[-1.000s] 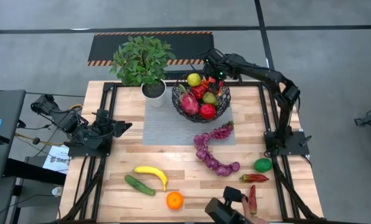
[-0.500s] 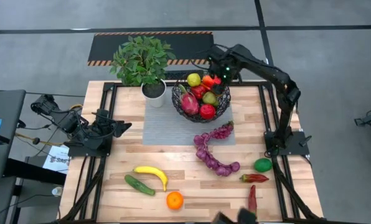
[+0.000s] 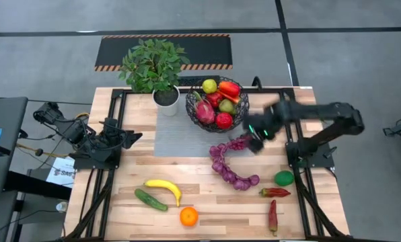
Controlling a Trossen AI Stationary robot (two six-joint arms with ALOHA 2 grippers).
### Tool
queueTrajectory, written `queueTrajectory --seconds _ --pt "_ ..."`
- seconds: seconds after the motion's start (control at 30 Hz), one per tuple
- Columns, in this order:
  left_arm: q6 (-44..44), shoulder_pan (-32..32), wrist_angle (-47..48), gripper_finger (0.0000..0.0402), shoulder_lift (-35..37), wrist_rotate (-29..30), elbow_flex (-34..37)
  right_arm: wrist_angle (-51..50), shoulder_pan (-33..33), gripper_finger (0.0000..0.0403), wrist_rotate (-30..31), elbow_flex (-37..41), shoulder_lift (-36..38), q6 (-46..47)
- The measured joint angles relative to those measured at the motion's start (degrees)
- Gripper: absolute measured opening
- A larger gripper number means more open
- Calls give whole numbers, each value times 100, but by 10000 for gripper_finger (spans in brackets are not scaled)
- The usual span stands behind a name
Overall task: Build produce basket
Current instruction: Put the green lime into the black wire basket
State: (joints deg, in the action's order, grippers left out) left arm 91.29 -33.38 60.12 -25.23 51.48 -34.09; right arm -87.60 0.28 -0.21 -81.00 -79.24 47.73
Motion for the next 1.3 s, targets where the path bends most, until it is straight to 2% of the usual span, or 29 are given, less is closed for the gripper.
queueTrajectory --seconds 0.17,0.27,0.37,0.47,0.63,0.77,0.9,1.03,1.3 --pt "3 0 -2 364 -1 0 1 58 1820 351 -18 1219 552 2538" --pt "48 1 -2 364 -2 -29 2 145 2627 351 -374 1786 711 3843" --pt "52 0 -7 364 -2 -46 1 348 3286 351 -695 2176 720 4453" --pt "52 1 -2 364 -2 -44 1 652 3800 351 -734 2395 727 3878" --pt "44 1 -2 364 -2 -48 2 755 4332 351 -550 2455 699 2214" --pt "46 -1 -2 364 -2 -24 2 810 4440 351 -498 2459 697 1040" --pt "46 1 -2 364 -2 -22 2 1126 4432 351 -400 2470 697 360" --pt "46 -1 -2 364 -2 -19 0 1526 4432 349 -413 2791 697 173" --pt "49 0 0 364 -2 15 2 2268 4396 340 -585 3844 695 484"
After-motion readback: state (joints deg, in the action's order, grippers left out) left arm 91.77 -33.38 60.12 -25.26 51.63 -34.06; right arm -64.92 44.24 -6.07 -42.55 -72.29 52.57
